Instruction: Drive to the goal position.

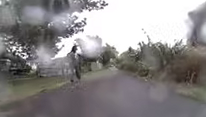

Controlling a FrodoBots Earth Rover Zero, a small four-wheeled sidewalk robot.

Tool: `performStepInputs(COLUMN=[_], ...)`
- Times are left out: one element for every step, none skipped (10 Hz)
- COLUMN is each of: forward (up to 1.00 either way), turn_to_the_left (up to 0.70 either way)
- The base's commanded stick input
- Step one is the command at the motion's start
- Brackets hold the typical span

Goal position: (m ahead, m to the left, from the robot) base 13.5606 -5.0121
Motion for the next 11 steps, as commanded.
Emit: performStepInputs(forward=[0.85, 0.85, 0.85, 0.85, 0.85, 0.85, 0.85, 0.85, 0.85, 0.85, 0.85], turn_to_the_left=[0.00, 0.00, 0.00, 0.00, 0.00, 0.00, 0.00, 0.00, 0.00, 0.00, 0.00])
